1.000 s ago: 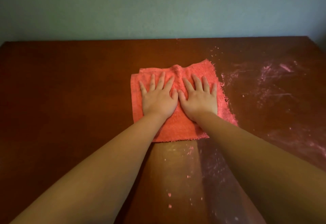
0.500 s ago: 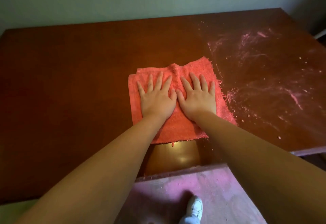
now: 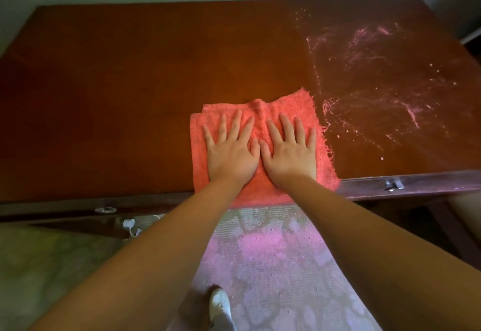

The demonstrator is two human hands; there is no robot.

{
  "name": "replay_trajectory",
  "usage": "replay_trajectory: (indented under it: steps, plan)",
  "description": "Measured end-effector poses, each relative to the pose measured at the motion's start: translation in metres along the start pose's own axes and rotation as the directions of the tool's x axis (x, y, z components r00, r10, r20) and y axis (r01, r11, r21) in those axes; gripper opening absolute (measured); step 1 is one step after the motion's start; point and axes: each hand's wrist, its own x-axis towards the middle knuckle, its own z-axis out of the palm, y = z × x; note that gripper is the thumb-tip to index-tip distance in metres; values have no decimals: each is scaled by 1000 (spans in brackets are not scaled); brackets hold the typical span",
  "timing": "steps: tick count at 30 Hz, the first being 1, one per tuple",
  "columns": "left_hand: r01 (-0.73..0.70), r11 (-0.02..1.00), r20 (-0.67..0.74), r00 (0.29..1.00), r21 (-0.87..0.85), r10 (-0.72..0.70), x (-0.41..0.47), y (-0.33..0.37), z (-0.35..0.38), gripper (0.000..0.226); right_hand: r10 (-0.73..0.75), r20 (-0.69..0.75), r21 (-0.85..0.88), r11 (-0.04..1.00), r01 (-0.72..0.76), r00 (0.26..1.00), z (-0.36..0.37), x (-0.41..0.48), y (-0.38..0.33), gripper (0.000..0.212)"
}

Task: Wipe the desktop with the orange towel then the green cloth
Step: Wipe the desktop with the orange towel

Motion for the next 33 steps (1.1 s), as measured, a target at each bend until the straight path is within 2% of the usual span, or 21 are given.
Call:
replay_trajectory:
  steps: [5,10,12,17,23,27,33]
  plan:
    - [0,1000,-54,999,0,0,-46,4,6,67,-26,32,-51,998,28,999,2,-42,2,58]
    - [24,1000,-97,995,-20,-26,-72,4,7,60,-27,69,-55,998,31,997,3,-65,0,65]
    - [40,999,-51,998,10,-39,-76,3,3,60,-28,99,-41,999,32,995,0,-67,-1,60]
    - [122,992,42,992,23,-123,-65,-8,-7,56,-16,113,23,1000,14,993,-10,-56,-9,61]
    - [114,993,118,986,14,-114,-36,-72,-26,55,-53,148,-39,997,60,988,-1,-30,-53,63]
    - [171,984,48,984,56,-173,-39,-108,-25,58,-130,124,-45,990,136,984,7,-19,-82,62]
    - [249,965,-14,968,86,-249,-43,-97,-16,59,-198,118,-40,978,204,973,7,-16,-76,61]
